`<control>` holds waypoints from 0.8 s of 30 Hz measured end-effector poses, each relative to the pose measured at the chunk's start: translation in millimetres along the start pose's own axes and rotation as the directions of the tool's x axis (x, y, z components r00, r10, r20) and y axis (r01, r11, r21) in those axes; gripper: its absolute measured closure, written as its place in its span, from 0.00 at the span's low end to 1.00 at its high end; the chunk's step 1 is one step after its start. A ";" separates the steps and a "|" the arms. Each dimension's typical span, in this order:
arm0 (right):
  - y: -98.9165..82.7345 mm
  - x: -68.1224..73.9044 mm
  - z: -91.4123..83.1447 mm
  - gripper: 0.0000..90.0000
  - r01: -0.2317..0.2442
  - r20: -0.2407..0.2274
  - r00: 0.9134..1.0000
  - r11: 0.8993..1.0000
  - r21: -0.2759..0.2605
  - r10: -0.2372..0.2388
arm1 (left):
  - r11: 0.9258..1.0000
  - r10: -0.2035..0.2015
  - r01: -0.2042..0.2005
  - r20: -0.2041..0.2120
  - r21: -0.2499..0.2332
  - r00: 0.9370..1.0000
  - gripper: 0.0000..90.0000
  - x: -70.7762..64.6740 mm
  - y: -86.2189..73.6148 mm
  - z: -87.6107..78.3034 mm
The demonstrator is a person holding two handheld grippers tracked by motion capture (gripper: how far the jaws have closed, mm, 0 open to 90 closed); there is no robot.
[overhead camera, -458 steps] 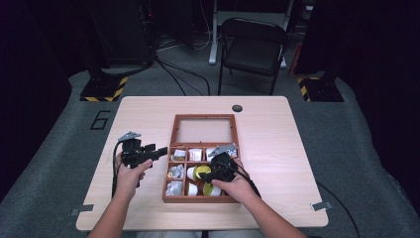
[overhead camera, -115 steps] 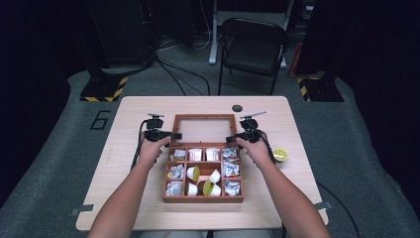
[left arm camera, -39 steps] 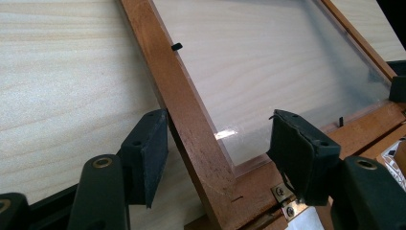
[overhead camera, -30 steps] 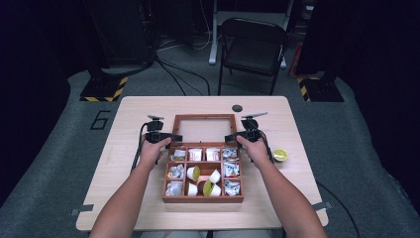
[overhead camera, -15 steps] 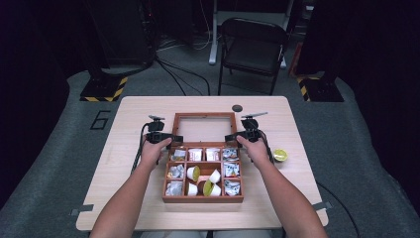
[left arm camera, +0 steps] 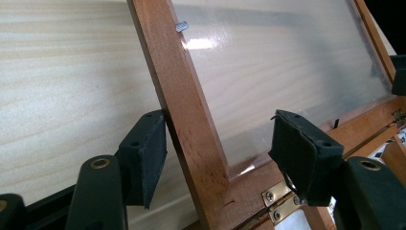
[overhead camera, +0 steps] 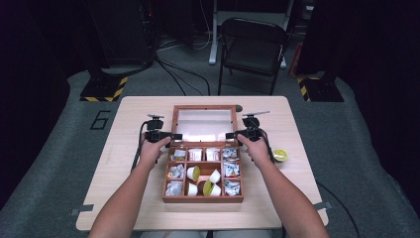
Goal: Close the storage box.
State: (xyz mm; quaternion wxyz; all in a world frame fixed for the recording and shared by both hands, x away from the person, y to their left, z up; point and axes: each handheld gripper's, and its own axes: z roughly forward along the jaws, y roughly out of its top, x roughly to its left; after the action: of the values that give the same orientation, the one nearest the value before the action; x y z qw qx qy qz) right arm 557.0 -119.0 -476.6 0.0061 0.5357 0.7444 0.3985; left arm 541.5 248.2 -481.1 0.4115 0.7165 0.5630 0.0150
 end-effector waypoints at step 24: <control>3.1 10.6 -20.4 0.38 0.020 -0.019 1.000 0.998 -0.064 -0.021 | 0.995 0.059 -0.059 0.005 -0.078 0.998 0.42 -9.3 3.5 -17.5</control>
State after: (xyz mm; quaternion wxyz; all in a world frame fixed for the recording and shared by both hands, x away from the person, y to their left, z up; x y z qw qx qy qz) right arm 546.1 -122.2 -456.4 0.0197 0.5235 0.7368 0.4273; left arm 532.4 250.5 -463.3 0.4407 0.7163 0.5391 0.0464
